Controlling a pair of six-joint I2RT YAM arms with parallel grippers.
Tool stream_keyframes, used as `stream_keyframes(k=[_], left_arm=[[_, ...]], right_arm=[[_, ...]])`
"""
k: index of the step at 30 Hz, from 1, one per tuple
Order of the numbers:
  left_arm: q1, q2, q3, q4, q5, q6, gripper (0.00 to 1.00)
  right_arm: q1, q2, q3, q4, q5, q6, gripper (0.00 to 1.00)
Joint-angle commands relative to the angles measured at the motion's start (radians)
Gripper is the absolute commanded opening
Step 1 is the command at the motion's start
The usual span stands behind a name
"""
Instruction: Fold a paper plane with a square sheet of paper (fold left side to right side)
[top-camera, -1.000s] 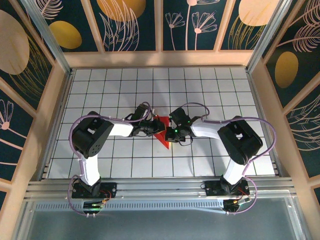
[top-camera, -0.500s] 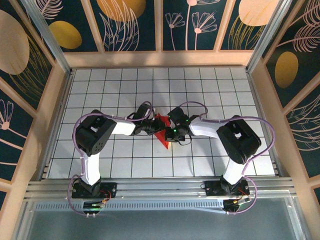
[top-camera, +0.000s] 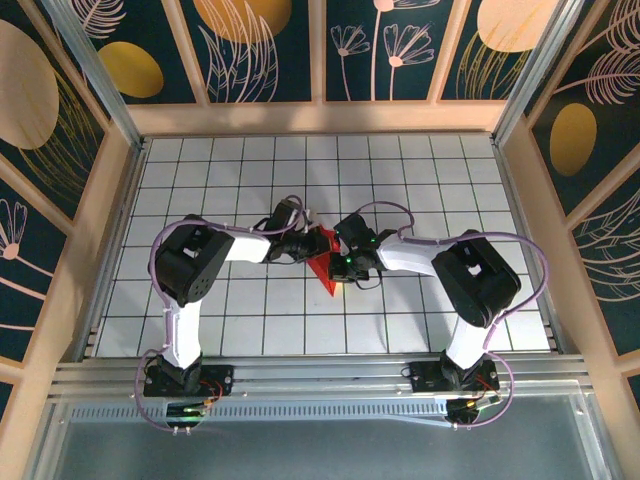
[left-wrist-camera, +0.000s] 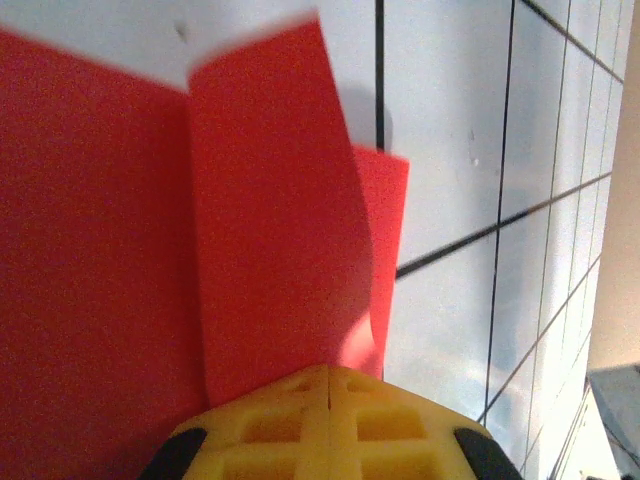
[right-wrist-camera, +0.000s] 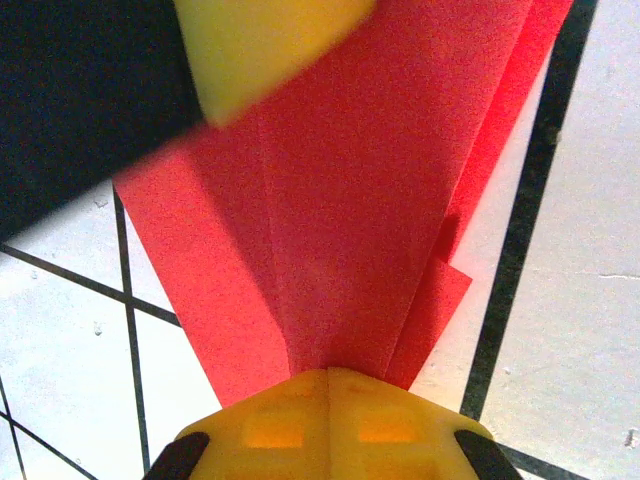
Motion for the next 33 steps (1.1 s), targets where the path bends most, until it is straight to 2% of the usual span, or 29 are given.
stream_keyframes(k=[1,15,24,28,33], left_arm=[[0.058,0.047,0.047,-0.031,-0.092,0.060,0.00],[0.145,0.132,0.178,-0.084,-0.115,0.126,0.00],[0.169,0.078,0.304,-0.204,-0.126,0.198,0.04],[0.172,0.013,0.285,-0.214,-0.131,0.213,0.03],[0.171,-0.123,0.133,-0.142,-0.107,0.201,0.01]], right_arm=[[0.007,0.109,-0.076,-0.174,0.158,-0.021,0.00],[0.005,0.086,-0.094,-0.179,0.171,-0.023,0.00],[-0.001,0.091,-0.086,-0.179,0.175,-0.036,0.00],[-0.003,0.090,-0.084,-0.174,0.172,-0.042,0.00],[-0.017,0.086,-0.083,-0.183,0.176,-0.076,0.00]])
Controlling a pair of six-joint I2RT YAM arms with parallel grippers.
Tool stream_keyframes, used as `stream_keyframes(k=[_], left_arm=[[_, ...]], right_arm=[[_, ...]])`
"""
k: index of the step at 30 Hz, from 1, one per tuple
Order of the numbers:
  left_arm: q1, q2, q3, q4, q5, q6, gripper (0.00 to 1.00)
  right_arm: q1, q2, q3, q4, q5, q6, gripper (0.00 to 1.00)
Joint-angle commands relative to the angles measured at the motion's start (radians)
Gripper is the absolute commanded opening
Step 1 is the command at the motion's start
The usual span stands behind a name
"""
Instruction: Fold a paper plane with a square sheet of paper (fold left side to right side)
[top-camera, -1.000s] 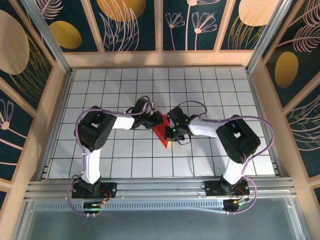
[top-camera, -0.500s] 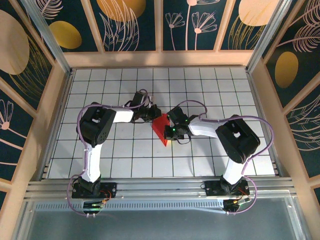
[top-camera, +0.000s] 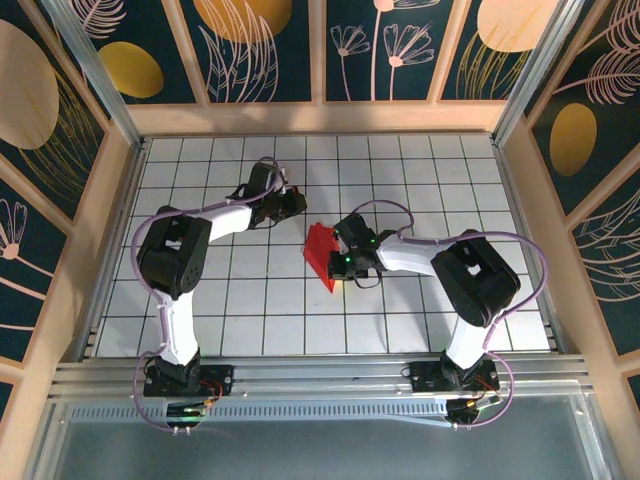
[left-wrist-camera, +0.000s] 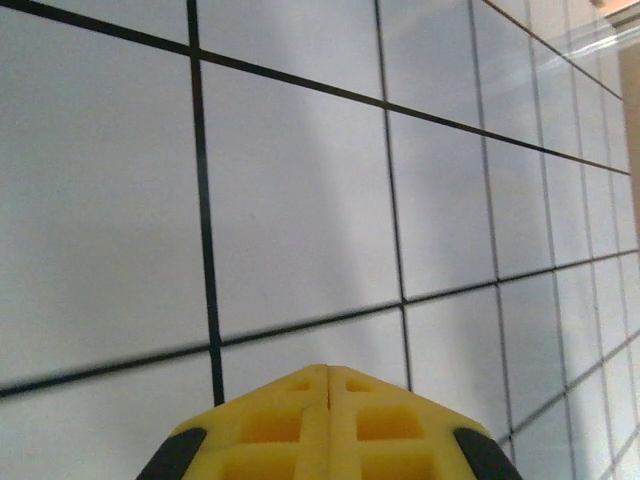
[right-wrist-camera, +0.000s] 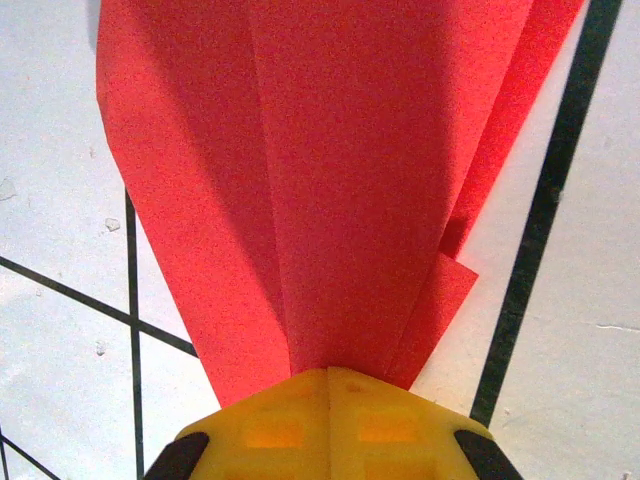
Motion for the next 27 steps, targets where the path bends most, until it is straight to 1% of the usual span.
stream_keyframes(k=[1,6,11,18,23,27], left_arm=[[-0.005,-0.112,-0.103,0.047,0.021,0.009,0.01],[-0.021,-0.203,-0.264,0.137,0.068,-0.046,0.00],[-0.065,-0.233,-0.324,0.159,0.098,-0.059,0.00],[-0.131,-0.200,-0.311,0.173,0.125,-0.071,0.00],[-0.139,-0.196,-0.309,0.184,0.107,-0.078,0.00],[-0.141,-0.174,-0.289,0.177,0.125,-0.077,0.00]], right_arm=[[-0.022,0.087,-0.078,-0.221,0.150,-0.055,0.00],[-0.042,0.083,-0.074,-0.238,0.154,-0.101,0.00],[-0.049,0.079,-0.074,-0.248,0.155,-0.139,0.00],[-0.052,0.064,-0.079,-0.230,0.156,-0.185,0.00],[-0.053,0.071,-0.059,-0.226,0.147,-0.208,0.00],[-0.053,0.084,-0.045,-0.227,0.152,-0.220,0.00]])
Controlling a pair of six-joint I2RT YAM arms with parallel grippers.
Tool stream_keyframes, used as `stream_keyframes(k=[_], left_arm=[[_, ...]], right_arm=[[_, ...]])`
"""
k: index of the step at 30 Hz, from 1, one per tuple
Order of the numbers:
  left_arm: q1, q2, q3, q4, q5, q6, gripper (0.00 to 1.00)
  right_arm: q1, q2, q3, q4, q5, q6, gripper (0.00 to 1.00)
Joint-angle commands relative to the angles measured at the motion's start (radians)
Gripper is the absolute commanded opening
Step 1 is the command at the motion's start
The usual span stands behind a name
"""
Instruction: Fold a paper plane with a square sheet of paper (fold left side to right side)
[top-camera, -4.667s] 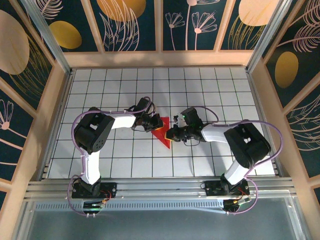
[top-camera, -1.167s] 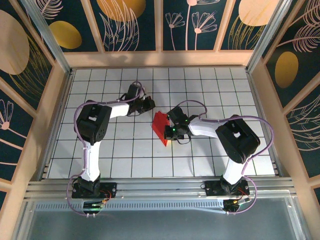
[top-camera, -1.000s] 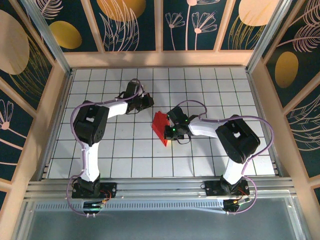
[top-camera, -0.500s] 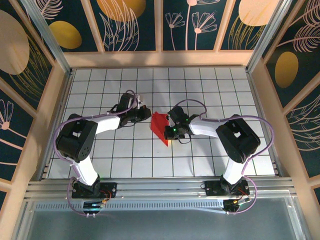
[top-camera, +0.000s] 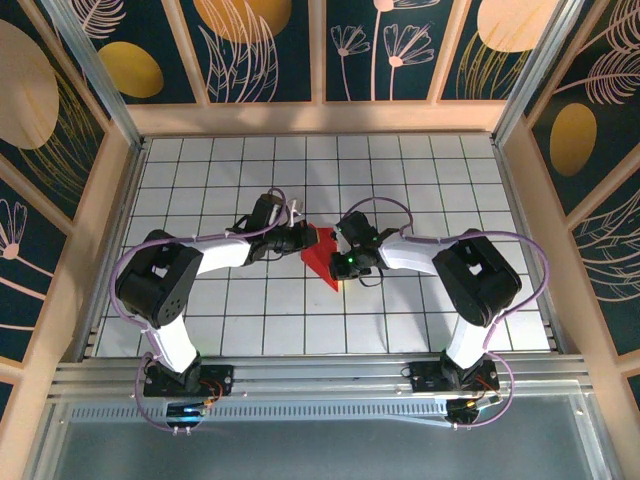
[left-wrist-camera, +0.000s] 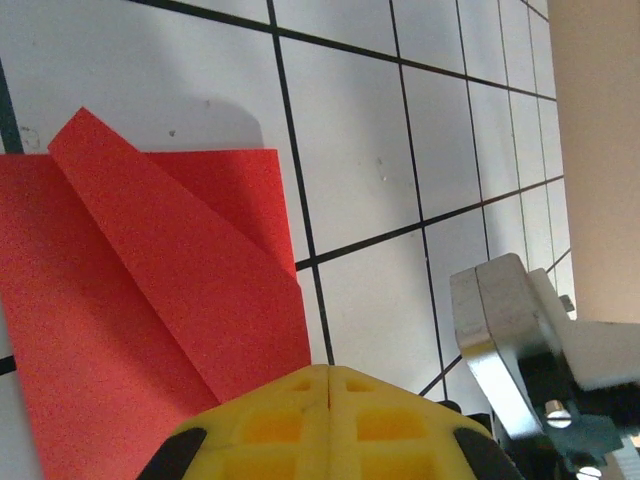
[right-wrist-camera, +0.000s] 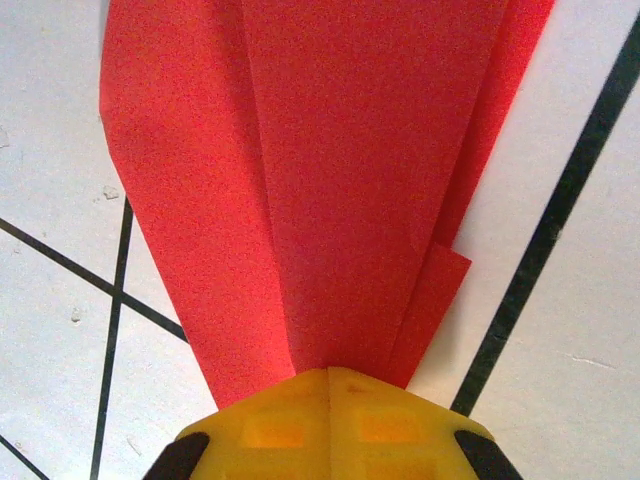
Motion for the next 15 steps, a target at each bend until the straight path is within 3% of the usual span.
stream_keyframes(k=[1,9,15], left_arm=[[-0.003,0.033,0.036,0.032,0.030,-0.010,0.00],[-0.016,0.125,0.106,0.029,0.044,-0.011,0.00],[-0.017,0.192,0.144,-0.006,-0.013,0.000,0.00]], right_arm=[[-0.030,0.090,-0.048,-0.214,0.170,-0.042,0.00],[-0.033,0.093,-0.044,-0.213,0.164,-0.049,0.00],[-0.034,0.093,-0.048,-0.216,0.156,-0.046,0.00]])
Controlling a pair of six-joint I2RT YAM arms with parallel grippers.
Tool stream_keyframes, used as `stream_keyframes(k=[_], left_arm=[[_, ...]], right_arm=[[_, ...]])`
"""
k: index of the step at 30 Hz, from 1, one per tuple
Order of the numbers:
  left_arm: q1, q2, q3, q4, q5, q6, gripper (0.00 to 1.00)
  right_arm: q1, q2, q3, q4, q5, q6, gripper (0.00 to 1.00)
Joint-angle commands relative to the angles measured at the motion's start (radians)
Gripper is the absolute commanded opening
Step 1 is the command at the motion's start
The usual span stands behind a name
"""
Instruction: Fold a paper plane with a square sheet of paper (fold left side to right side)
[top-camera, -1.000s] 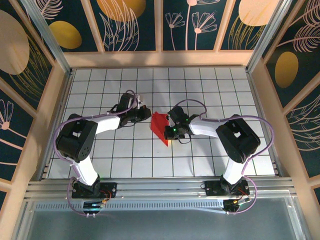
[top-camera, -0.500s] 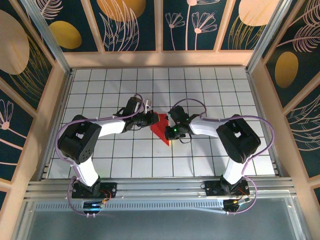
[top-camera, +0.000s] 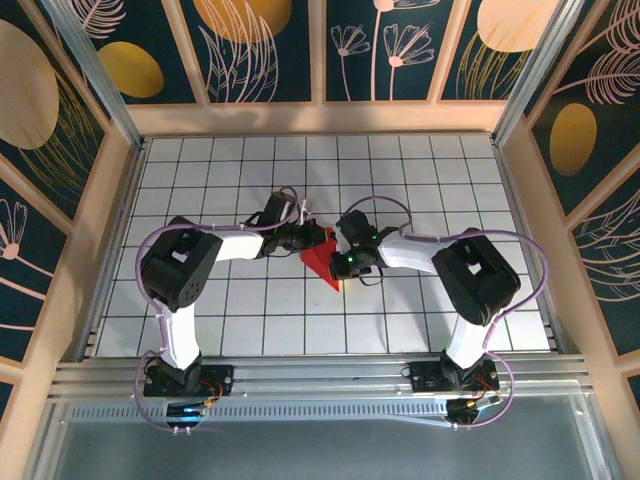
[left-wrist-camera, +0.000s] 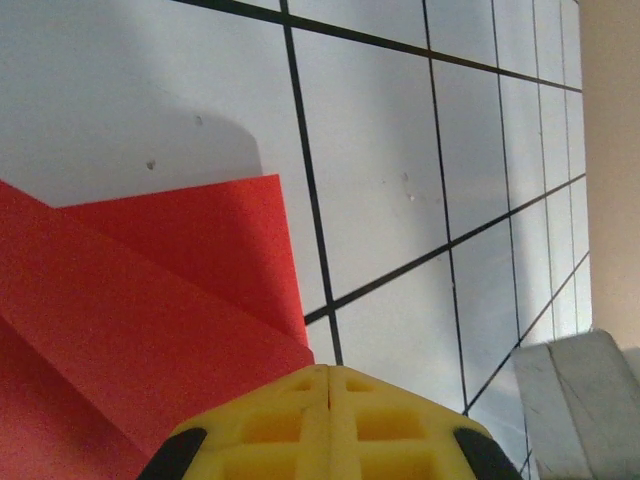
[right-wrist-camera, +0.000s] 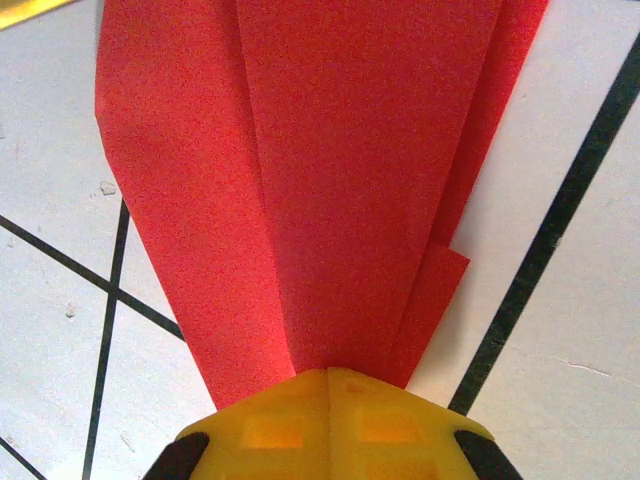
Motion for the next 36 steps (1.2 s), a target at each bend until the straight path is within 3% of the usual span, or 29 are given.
stream_keyframes(k=[1,9,18,22,29,36], left_arm=[[-0.004,0.038,0.031,-0.020,-0.039,0.006,0.00],[-0.004,0.070,-0.020,0.010,-0.062,-0.020,0.00],[-0.004,0.091,-0.059,0.000,-0.090,-0.017,0.00],[-0.004,0.093,-0.064,0.000,-0.090,-0.011,0.00],[-0.004,0.090,-0.064,-0.013,-0.097,-0.001,0.00],[-0.004,0.090,-0.064,-0.015,-0.098,-0.005,0.00]], right_arm=[[-0.030,0.083,-0.062,-0.197,0.155,-0.019,0.00],[-0.037,0.049,-0.044,-0.180,0.092,-0.005,0.00],[-0.060,-0.077,0.036,-0.144,-0.056,0.054,0.00],[-0.085,-0.121,0.007,-0.050,-0.184,0.096,0.00],[-0.087,-0.061,-0.042,0.210,-0.338,0.208,0.00],[-0.086,0.034,0.001,0.243,-0.320,0.212,0.00]])
